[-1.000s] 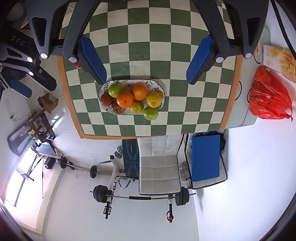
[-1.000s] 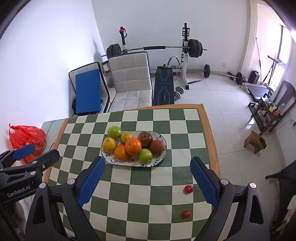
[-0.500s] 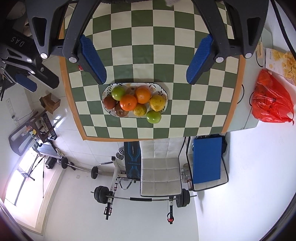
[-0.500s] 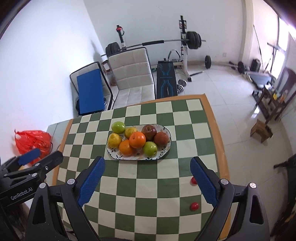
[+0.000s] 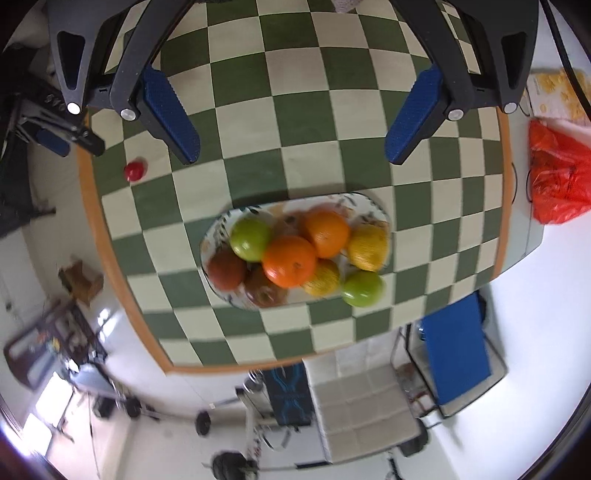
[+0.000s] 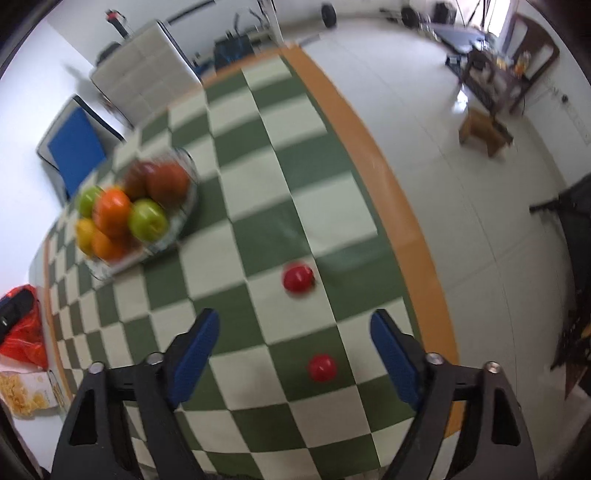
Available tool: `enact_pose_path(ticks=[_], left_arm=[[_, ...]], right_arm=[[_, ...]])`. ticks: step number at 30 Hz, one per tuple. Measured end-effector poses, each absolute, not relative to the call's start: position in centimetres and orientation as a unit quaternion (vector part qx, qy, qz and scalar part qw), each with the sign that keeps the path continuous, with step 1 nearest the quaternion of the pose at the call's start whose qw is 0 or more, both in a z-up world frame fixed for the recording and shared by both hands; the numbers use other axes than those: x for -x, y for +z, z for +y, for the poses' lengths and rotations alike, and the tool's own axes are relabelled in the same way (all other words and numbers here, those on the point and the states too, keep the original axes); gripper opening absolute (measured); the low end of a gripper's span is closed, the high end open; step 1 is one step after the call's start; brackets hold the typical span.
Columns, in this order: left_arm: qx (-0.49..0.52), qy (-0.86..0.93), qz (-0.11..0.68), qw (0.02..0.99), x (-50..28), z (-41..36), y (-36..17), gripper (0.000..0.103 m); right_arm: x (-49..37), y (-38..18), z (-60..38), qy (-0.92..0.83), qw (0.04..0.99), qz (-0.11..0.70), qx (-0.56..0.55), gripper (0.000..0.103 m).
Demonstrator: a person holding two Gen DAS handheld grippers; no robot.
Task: Organize fruits
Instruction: 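Grasp a cherry tomato with the right tool while the left tool grasps the other tomato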
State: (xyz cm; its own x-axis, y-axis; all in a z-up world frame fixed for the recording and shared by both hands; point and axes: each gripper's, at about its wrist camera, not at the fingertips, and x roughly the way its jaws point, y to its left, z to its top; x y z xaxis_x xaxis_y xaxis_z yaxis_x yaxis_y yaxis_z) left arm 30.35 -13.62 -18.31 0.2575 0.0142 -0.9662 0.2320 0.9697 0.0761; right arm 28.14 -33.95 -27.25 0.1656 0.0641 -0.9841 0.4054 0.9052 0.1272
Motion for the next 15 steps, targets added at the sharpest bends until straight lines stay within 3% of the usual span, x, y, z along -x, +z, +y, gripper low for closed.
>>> enact_pose_path(ticks=[7, 9, 11, 15], left_arm=[[-0.168, -0.114, 0.657, 0.726, -30.5, -19.8, -25.0, 0.103], [-0.173, -0.127, 0.667, 0.713, -30.5, -21.0, -26.2, 0.103], [-0.178, -0.14, 0.676, 0.701, -30.6, -22.3, -27.4, 0.103], [-0.182, -0.167, 0.686, 0.684, -30.8, -25.0, -29.2, 0.103]], right_arm=[[-24.7, -36.1, -34.3, -0.117, 0.678, 0.689, -0.229, 0.059], [-24.2, -37.3, -34.0, -0.111, 0.67, 0.696, -0.234, 0.041], [-24.1, -37.9, -33.6, -0.108, 0.667, 0.702, -0.223, 0.034], [-23.2, -37.2, -34.2, -0.112, 0.681, 0.688, -0.226, 0.031]])
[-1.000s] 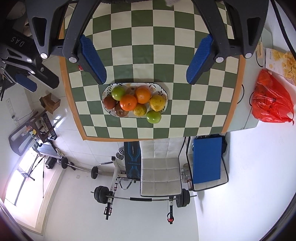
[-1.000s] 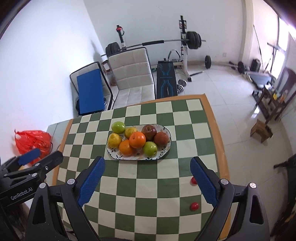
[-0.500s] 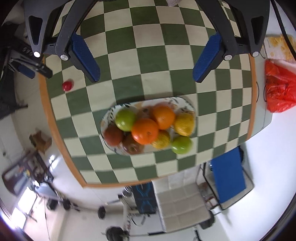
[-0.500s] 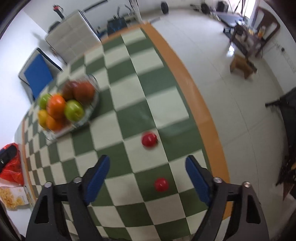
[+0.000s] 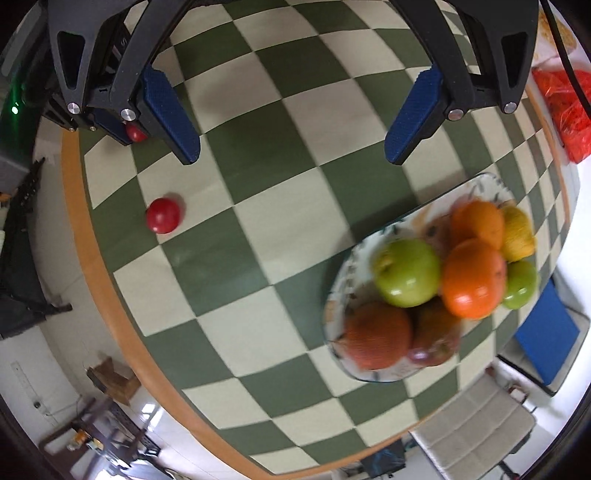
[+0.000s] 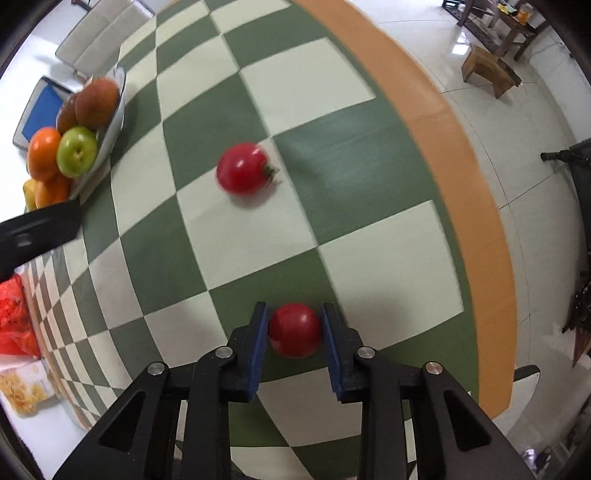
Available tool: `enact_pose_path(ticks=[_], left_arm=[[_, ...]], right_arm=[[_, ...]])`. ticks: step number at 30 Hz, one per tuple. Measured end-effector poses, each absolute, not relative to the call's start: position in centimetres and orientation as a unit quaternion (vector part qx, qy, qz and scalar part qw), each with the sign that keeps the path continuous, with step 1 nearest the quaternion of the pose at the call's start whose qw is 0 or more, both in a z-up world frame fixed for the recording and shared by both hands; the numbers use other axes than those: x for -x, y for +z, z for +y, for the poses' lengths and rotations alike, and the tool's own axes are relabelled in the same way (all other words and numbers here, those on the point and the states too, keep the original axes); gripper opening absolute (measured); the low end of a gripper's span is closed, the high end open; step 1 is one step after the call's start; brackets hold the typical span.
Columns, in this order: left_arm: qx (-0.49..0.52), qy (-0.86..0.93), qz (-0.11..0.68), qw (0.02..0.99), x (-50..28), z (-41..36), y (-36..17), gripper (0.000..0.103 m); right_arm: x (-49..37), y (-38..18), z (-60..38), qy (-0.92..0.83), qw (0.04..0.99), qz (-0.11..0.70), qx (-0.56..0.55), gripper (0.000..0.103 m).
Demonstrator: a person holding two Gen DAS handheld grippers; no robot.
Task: Organize fruits
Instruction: 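Grasp a cherry tomato with the right tool while the left tool grasps the other tomato, then lower the cherry tomato onto the plate with the right tool while the left tool places its tomato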
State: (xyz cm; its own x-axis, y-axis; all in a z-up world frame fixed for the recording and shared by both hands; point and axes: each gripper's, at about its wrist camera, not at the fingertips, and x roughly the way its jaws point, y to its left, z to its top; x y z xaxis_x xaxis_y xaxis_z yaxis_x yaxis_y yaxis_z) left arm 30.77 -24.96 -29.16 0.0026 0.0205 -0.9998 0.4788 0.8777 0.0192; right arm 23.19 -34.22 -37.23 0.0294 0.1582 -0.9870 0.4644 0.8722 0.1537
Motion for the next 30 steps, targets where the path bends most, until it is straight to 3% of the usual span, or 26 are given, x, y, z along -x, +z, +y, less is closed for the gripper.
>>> enact_pose_path(ticks=[4, 9, 14, 17, 25, 30], left_arm=[[-0.174, -0.211, 0.694, 0.666, -30.8, -28.2, -30.6, 0.1], [-0.183, -0.248, 0.695, 0.65, -30.6, -32.0, -32.4, 0.081], [-0.202, -0.269, 0.699, 0.631, -30.2, -34.2, -34.1, 0.043], [-0.202, -0.281, 0.692, 0.633, -30.0, -34.6, -34.0, 0.03], [-0.131, -0.273, 0.694, 0.653, -31.1, -29.7, -31.1, 0.03], [-0.042, -0.231, 0.69, 0.685, -33.3, -20.3, -26.9, 0.03]], right_arm=[[-22.1, -36.3, -36.3, -0.132, 0.686, 0.672, -0.246, 0.031], [-20.9, -36.0, -38.3, -0.155, 0.681, 0.67, -0.252, 0.031], [-20.1, -35.8, -40.5, -0.172, 0.675, 0.671, -0.252, 0.031], [-20.1, -35.5, -40.9, -0.178, 0.675, 0.67, -0.251, 0.031], [-23.1, -32.5, -40.4, -0.165, 0.696, 0.654, -0.248, 0.031], [-26.4, -30.0, -36.9, -0.108, 0.718, 0.641, -0.251, 0.031]])
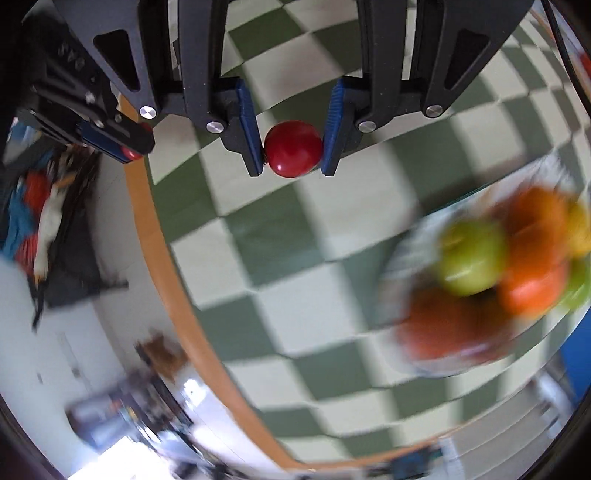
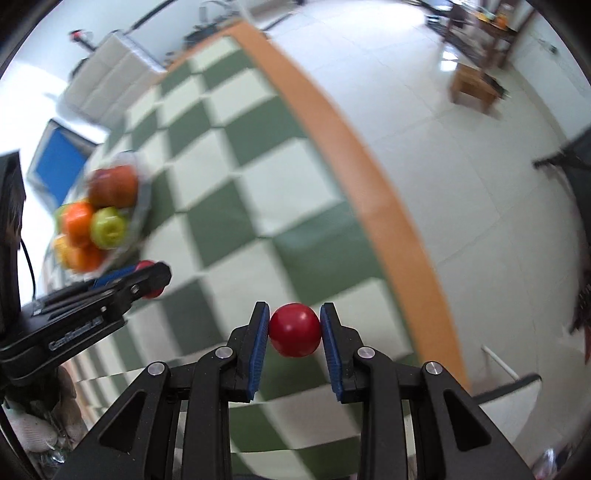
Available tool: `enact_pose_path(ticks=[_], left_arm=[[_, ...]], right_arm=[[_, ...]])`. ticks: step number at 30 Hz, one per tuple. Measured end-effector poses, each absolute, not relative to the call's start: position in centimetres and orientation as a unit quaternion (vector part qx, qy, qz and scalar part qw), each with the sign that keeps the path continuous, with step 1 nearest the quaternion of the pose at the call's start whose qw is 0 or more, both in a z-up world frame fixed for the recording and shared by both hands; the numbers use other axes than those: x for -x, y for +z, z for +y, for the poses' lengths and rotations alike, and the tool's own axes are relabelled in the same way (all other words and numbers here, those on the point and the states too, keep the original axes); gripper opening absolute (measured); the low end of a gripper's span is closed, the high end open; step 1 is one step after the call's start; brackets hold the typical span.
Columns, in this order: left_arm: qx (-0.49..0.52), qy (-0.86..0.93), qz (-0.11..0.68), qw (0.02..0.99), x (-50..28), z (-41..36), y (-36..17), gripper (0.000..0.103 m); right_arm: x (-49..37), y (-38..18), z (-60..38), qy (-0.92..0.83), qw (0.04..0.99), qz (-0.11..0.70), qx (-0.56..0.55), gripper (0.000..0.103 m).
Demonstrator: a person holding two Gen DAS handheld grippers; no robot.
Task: Organize fruits
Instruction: 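Lower the cherry tomato onto the plate with the right tool while the left tool places its tomato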
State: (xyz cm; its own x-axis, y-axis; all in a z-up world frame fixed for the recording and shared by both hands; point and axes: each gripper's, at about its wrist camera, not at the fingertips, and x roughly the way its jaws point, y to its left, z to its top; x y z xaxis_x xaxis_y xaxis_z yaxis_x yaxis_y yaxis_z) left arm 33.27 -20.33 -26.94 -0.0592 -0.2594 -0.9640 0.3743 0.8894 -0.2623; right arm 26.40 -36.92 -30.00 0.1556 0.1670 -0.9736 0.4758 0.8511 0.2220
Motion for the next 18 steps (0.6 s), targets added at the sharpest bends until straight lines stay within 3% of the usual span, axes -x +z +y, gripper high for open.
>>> enact_pose_path(ticks=[8, 13, 18], left_arm=[[0.101, -0.121, 0.683, 0.713, -35.7, -6.0, -23.9, 0.03], [0.194, -0.066, 0.686, 0.699, -37.9, -0.8, -26.1, 0.03], [0.247, -0.044, 0.698, 0.671, -39.8, 2.2, -29.1, 0.03]], right_arm=[[-35.4, -29.2, -26.2, 0.044, 0.726, 0.631, -0.272, 0.031], [-40.2, -31.9, -20.8, 0.089, 0.713, 0.626, -0.302, 0.031], [-43.2, -33.8, -17.1, 0.091, 0.73, 0.634, -0.239, 0.031]])
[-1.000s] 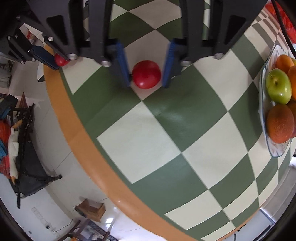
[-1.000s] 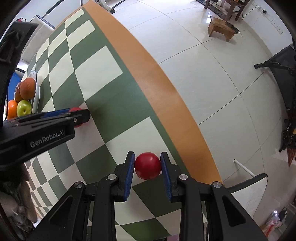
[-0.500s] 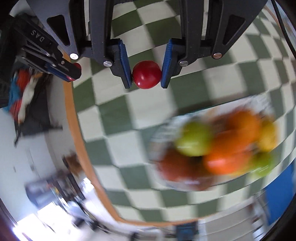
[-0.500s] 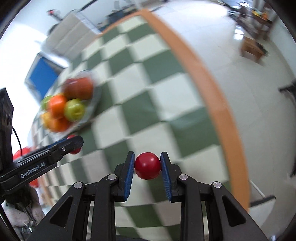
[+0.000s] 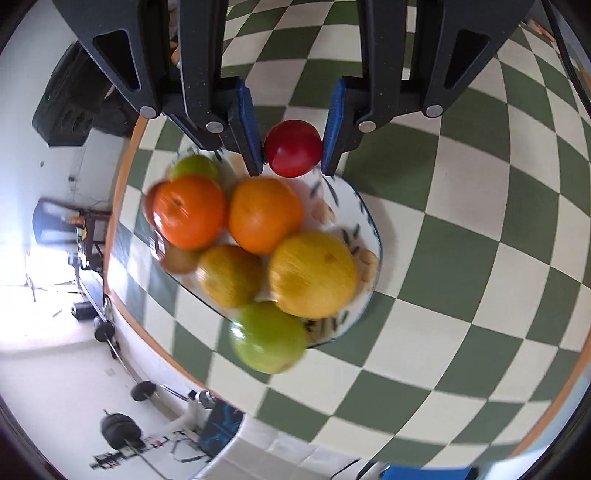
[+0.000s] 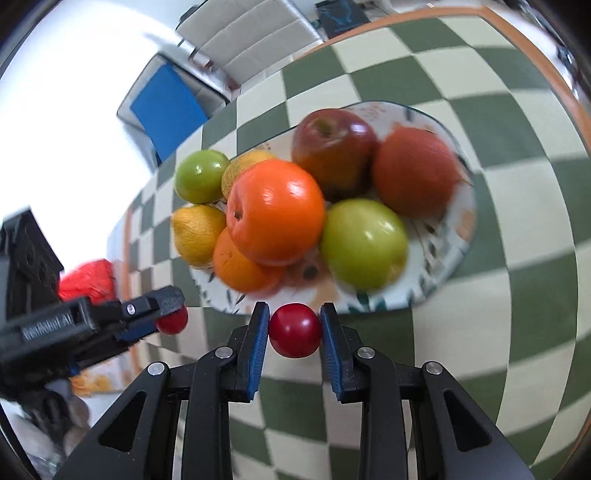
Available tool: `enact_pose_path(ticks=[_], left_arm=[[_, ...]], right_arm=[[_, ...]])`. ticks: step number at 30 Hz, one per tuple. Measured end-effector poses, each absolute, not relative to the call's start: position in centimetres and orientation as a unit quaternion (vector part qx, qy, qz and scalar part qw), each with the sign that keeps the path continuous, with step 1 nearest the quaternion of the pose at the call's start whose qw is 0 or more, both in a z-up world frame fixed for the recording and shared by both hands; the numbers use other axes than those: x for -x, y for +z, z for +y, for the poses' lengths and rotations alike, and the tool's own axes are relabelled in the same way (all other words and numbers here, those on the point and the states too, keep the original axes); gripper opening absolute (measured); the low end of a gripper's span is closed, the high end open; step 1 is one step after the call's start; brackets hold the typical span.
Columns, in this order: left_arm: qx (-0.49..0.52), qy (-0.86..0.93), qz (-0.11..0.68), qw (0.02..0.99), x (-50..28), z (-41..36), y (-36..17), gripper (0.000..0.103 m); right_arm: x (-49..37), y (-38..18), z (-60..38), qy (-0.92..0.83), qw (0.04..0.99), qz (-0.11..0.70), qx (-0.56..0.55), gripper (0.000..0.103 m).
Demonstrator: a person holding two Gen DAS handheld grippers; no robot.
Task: Organize fruits
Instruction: 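Lower the cherry tomato onto the plate with the right tool while the left tool places its tomato, then open both tools and lift them away from the plate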
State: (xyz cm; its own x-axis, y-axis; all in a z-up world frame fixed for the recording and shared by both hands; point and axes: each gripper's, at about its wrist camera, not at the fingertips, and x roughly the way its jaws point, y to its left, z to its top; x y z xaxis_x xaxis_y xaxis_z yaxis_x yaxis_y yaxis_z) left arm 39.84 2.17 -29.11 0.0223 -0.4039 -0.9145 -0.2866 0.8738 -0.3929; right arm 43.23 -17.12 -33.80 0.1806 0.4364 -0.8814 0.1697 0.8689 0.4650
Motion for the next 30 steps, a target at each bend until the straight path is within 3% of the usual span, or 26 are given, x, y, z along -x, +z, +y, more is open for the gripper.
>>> enact_pose_path(ticks=[12, 30], left_arm=[[0.237, -0.038, 0.716, 0.655, -41.4, 2.4, -32.3, 0.033], [0.16, -0.02, 0.714, 0.681, -40.9, 1.4, -31.2, 0.045]], right_arm=[[-46.0, -35.4, -14.0, 0.096, 0.761, 0.63, -0.127, 0.031], [-44.4, -35.4, -15.2, 0.111, 0.754, 0.632, -0.139, 0.036]])
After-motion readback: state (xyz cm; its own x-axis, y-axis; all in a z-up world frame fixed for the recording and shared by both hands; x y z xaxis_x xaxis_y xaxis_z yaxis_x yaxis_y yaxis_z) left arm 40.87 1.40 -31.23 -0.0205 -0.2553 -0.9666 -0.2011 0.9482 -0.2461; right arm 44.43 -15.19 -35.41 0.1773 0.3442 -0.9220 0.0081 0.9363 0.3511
